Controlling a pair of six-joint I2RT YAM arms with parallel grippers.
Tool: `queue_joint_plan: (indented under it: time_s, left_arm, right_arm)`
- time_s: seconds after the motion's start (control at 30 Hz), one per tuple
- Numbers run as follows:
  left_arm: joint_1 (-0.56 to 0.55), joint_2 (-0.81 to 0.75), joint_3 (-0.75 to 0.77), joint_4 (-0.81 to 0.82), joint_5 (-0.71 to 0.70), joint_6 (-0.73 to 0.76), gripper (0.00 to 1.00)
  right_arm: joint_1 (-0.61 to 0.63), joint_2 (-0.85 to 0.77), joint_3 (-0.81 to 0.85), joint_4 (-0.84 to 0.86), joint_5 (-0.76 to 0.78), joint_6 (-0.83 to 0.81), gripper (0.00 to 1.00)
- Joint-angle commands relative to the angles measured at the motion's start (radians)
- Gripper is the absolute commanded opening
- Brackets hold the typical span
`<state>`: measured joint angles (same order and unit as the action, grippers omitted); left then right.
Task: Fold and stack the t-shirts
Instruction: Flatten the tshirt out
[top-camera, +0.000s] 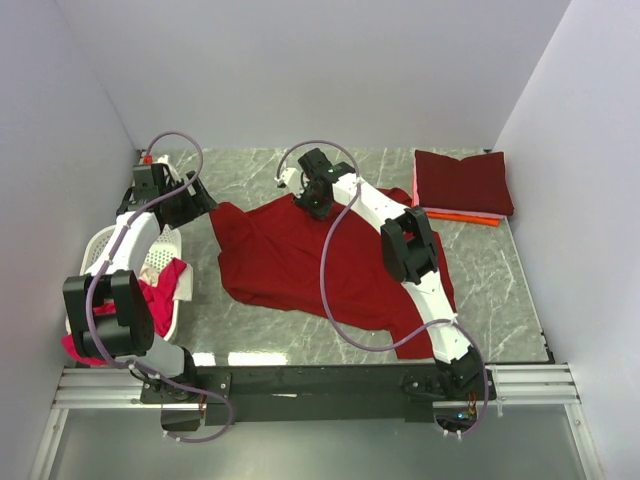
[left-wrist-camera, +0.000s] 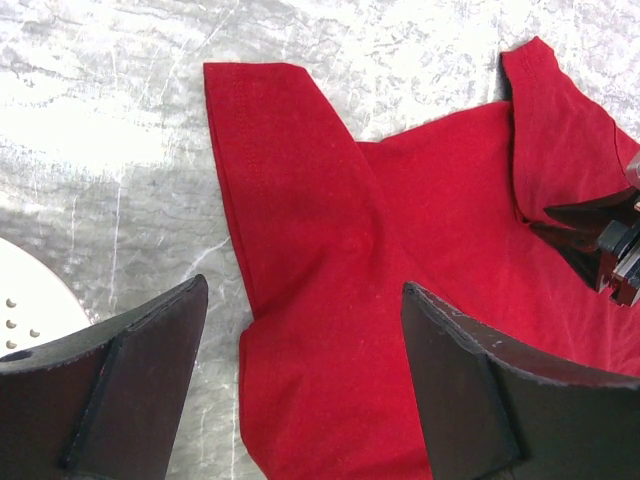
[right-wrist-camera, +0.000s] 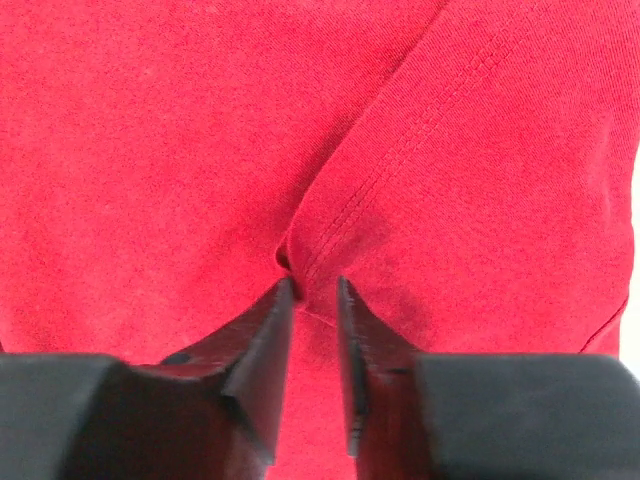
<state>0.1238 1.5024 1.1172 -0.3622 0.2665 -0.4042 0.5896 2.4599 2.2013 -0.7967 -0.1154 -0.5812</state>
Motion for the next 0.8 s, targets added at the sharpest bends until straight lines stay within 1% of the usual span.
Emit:
queue_joint_plan:
  time_s: [0.0,0.03,0.07,0.1,0.13,0.17,0.23,0.37,0.47,0.5,0.53,0.57,0.6,0.63,0.7,0.73,0.77]
  left_arm:
    - [-0.001,-0.041,-0.003,0.032,0.023,0.018,0.83]
    - [0.0,-0.041,-0.003,0.032,0.023,0.016,0.83]
    - [-0.001,-0.041,-0.005,0.035,0.023,0.016,0.83]
    - [-0.001,-0.041,-0.005,0.034,0.023,0.016,0.83]
    - [-0.001,-0.039,-0.003,0.034,0.022,0.016,0.83]
    - [-0.001,-0.039,-0.005,0.032,0.023,0.016,0.83]
    - [0.0,-0.039,-0.005,0.035,0.022,0.016,0.83]
    - [-0.001,-0.031,-0.007,0.035,0.022,0.015,0.83]
    - [0.007,-0.007,-0.019,0.065,0.008,-0.014,0.83]
    - [0.014,0.011,-0.014,0.072,0.01,-0.025,0.82]
    - [0.037,0.065,-0.004,0.074,0.017,-0.05,0.81]
    - [0.048,0.097,0.036,0.069,0.033,-0.059,0.8]
    - [0.062,0.131,0.065,0.063,0.048,-0.068,0.73]
    - [0.074,0.19,0.094,0.054,0.077,-0.077,0.69]
    - [0.07,0.244,0.189,0.04,0.054,-0.079,0.65]
    - [0.062,0.304,0.228,-0.002,0.036,-0.073,0.63]
    - [0.054,0.338,0.316,-0.032,-0.002,-0.068,0.62]
  right_arm:
    - [0.007,0.019,0.044,-0.002,0.026,0.007,0.3]
    - [0.007,0.019,0.043,-0.001,0.026,0.007,0.26]
    - [0.006,0.02,0.044,0.002,0.026,0.007,0.17]
    - [0.006,0.019,0.044,0.004,0.025,0.006,0.13]
    - [0.007,0.019,0.044,0.005,0.022,0.006,0.1]
    - [0.007,0.017,0.044,0.005,0.02,0.007,0.04]
    - [0.007,0.011,0.051,0.008,0.01,0.007,0.0]
    - [0.004,-0.01,0.049,0.022,-0.006,0.009,0.0]
    - [-0.007,-0.044,0.04,0.047,-0.009,0.021,0.0]
    - [-0.013,-0.053,0.035,0.071,-0.012,0.032,0.0]
    - [-0.02,-0.065,0.029,0.085,-0.009,0.04,0.0]
    - [-0.034,-0.085,0.026,0.1,-0.004,0.049,0.0]
    - [-0.043,-0.093,0.023,0.125,0.0,0.063,0.0]
    - [-0.05,-0.098,0.024,0.132,0.003,0.066,0.0]
    - [-0.072,-0.114,0.034,0.148,0.003,0.087,0.0]
    - [-0.08,-0.121,0.035,0.154,0.0,0.095,0.0]
    - [-0.088,-0.136,0.026,0.162,-0.001,0.101,0.0]
